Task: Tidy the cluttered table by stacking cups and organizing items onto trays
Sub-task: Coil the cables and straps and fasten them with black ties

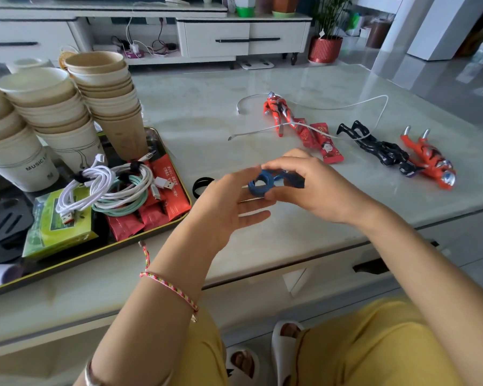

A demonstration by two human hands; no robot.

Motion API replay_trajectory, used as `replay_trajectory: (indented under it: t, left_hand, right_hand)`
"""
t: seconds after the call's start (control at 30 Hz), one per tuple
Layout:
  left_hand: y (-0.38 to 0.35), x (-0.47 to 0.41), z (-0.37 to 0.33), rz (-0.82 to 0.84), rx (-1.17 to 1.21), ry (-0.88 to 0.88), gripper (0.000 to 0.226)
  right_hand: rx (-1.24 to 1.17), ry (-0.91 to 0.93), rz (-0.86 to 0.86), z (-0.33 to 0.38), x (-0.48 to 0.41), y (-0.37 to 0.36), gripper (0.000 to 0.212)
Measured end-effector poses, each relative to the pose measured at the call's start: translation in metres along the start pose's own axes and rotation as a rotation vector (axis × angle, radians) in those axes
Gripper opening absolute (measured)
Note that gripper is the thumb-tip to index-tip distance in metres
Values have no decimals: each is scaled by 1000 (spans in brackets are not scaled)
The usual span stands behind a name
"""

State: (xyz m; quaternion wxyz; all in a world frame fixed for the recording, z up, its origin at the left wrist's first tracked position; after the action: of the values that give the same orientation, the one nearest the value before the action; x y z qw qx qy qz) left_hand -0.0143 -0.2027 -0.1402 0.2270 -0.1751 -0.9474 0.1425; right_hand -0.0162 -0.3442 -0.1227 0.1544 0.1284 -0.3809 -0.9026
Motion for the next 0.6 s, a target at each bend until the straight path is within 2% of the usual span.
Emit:
replay_trajectory:
  t: [0.1, 0.2, 0.3, 0.43, 0.6]
  left_hand:
    - [3, 0, 2, -50, -191, 14, 14]
    - [8, -1, 0, -69, -247, 79, 14]
    - [12, 0, -1, -68, -144, 131, 12]
    - [12, 0, -1, -91, 121, 121, 9]
    - [6, 1, 0, -70, 253, 118, 12]
  right_hand:
    - [-28, 5, 48, -2, 2, 1, 36]
    - [-56, 15, 89, -2, 5, 1, 37]
    - [-55, 31, 64, -2, 5, -1, 37]
    - [-90, 42, -110, 0, 3, -10, 38]
    - [-195, 17, -244, 8, 2, -27, 48]
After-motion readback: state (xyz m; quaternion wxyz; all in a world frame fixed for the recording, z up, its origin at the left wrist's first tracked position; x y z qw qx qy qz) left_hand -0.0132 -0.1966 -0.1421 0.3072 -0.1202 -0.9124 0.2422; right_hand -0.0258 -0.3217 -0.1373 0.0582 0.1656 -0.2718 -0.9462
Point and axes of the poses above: each hand's wrist, its own x-axis away from the middle knuckle, its own y-axis out of the back of the hand, z = x × y, the point moved 2 cm from there along -x, towards the middle knuckle, and after that the axes turned 6 degrees about z, right-handed, at the moved point
